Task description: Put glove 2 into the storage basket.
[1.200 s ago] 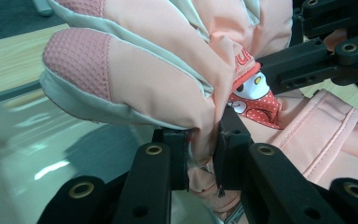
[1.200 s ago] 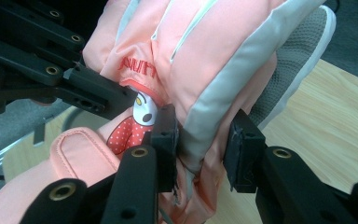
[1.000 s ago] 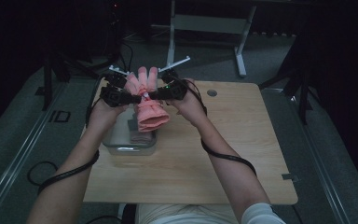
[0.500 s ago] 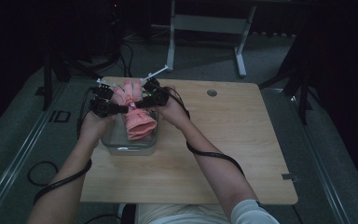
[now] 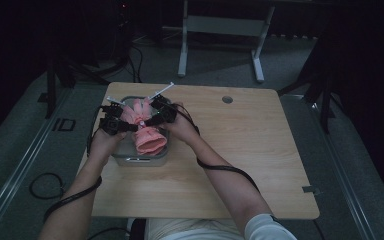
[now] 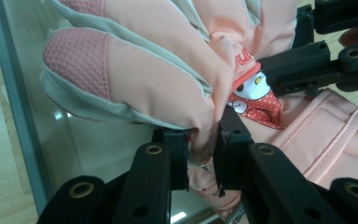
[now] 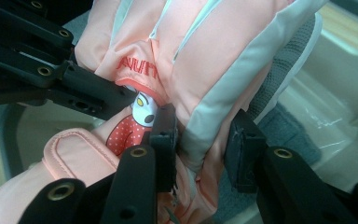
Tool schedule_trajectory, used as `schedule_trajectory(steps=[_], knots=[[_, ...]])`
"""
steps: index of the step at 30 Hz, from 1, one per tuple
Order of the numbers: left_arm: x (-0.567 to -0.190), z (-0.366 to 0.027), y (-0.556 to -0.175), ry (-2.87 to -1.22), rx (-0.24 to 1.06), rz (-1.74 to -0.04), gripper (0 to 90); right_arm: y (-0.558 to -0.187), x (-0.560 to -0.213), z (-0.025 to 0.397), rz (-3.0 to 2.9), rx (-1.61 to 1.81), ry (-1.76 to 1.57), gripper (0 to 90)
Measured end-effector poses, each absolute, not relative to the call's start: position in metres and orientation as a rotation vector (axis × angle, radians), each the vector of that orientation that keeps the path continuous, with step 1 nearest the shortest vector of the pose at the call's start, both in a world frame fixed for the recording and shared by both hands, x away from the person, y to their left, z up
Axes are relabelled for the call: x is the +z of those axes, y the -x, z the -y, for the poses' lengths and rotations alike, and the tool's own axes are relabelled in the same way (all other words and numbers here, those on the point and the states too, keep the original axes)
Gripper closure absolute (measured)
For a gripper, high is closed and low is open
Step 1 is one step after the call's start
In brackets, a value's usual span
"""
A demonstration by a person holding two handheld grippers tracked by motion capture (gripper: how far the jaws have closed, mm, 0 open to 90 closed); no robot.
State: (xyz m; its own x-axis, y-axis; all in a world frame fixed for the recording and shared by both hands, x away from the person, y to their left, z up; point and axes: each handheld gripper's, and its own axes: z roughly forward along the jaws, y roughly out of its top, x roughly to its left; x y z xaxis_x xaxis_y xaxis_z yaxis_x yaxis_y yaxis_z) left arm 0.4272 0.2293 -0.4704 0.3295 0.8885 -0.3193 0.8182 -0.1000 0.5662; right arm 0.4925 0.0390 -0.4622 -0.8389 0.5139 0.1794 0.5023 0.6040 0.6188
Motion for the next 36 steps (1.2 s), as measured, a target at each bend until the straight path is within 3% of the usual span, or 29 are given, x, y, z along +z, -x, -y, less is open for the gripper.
schedule_trajectory(steps=[9,23,36], knots=[[-0.484,-0.226,-0.432,-1.942,0.116,-1.536,75.8,-0.497,-0.477,-0.040,-2.825,1.042,-0.900,66.4],[-0.487,-0.236,-0.439,-1.881,0.110,-1.562,45.5,-0.510,-0.473,-0.030,-2.804,1.047,-0.966,54.5],[-0.478,-0.244,-0.437,-1.860,0.139,-1.559,42.3,-0.506,-0.458,-0.024,-2.765,1.101,-0.957,54.3]])
